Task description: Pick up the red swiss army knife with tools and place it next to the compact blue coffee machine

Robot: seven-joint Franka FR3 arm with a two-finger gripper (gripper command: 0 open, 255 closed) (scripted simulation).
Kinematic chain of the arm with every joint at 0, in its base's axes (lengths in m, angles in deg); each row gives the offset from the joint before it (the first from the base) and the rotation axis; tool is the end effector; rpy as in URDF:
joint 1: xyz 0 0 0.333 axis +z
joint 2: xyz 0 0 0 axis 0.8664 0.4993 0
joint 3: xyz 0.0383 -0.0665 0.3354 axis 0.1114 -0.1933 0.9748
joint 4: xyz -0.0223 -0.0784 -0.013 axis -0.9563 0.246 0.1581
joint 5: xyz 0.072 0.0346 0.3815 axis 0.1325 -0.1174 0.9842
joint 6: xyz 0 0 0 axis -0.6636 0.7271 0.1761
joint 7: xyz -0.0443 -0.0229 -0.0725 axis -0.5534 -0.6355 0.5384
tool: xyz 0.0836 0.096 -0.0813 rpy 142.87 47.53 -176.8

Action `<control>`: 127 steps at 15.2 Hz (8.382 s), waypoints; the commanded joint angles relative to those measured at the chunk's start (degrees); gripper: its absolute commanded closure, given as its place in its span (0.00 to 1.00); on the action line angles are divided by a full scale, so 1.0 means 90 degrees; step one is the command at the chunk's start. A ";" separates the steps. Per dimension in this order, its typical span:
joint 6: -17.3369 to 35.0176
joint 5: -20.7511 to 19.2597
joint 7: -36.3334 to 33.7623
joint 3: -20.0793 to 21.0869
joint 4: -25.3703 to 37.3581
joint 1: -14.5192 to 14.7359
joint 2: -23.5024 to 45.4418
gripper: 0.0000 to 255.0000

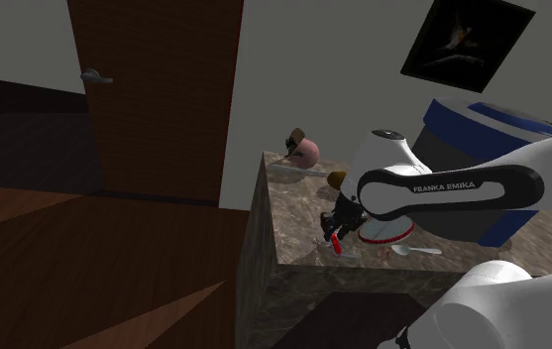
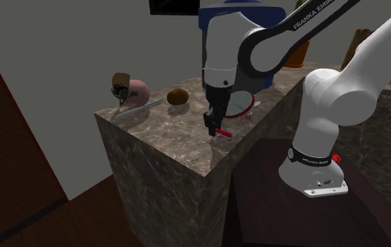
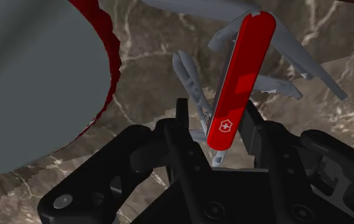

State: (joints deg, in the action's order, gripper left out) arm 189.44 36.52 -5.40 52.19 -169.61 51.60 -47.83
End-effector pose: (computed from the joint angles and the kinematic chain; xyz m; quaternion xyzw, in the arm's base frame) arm 0.3066 -0.0107 0.3298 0.9716 -0.2363 0.0127 0.0082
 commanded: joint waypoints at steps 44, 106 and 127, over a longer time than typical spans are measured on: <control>-0.4266 -0.0176 0.0041 -0.0236 0.3411 -0.0066 -0.0852 1.00; -0.8533 -0.0770 0.2104 -0.1677 1.0979 -0.0654 0.2410 1.00; -0.6928 -0.0960 0.3307 -0.2458 0.9127 -0.1117 0.2104 1.00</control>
State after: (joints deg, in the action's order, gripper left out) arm 125.96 28.00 24.64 29.89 -85.63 41.52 -28.14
